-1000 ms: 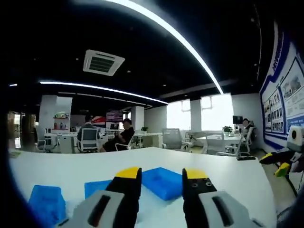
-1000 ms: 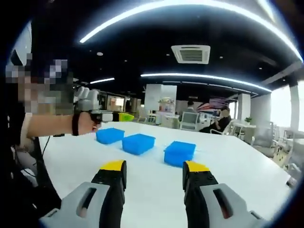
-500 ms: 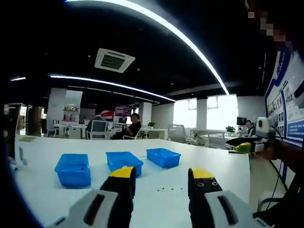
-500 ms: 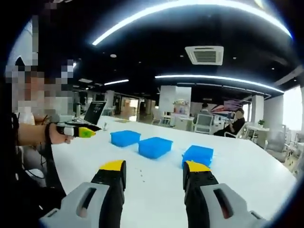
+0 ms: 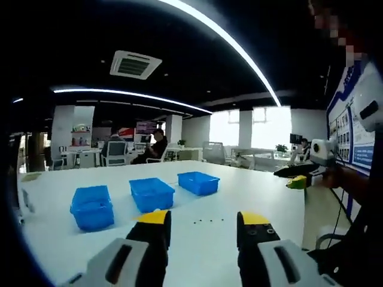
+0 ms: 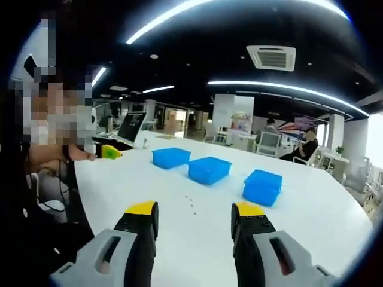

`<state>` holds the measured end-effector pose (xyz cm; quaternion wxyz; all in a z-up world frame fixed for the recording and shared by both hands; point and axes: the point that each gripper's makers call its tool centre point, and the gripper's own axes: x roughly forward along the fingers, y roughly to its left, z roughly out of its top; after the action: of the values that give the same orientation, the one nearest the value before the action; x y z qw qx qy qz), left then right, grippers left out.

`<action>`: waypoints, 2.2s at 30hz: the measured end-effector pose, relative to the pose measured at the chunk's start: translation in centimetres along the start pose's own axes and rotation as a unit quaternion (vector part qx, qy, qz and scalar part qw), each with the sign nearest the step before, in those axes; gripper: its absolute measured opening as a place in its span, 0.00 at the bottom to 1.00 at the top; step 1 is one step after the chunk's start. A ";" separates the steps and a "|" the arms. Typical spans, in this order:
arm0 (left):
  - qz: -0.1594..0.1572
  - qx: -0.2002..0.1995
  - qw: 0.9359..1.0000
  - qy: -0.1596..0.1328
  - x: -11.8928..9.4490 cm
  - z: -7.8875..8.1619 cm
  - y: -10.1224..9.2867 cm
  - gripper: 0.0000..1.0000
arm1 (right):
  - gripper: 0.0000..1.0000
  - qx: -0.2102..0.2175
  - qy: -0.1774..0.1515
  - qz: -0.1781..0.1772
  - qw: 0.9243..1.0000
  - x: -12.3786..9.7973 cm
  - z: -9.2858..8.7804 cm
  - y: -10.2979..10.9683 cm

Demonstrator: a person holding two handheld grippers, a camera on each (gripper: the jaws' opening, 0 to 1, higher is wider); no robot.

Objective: Pick up the resistors one by one and place each resistor into its matching bin, sorting the parts by color and model until every resistor is separated into the correct bin for its type

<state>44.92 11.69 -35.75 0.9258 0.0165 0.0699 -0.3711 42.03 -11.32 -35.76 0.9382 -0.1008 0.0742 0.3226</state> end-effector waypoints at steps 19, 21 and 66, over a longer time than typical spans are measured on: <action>-0.212 0.210 0.922 0.248 9.8 -2.4 -0.6 0.37 | 0.50 0.007 0.070 0.060 0.996 0.1 -4.1 2.2; -0.226 0.232 0.906 0.271 10.7 -2.9 -0.5 0.36 | 0.50 0.008 0.077 0.065 0.995 0.1 -4.5 2.4; -0.369 0.301 0.728 0.494 16.6 -10.5 0.3 0.07 | 0.51 0.037 0.107 0.030 0.993 -1.6 -7.3 0.8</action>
<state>55.72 1.39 -48.48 0.4974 0.4481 0.4030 -0.6240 39.73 -13.34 -42.57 0.9180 -0.0978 0.1887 0.3349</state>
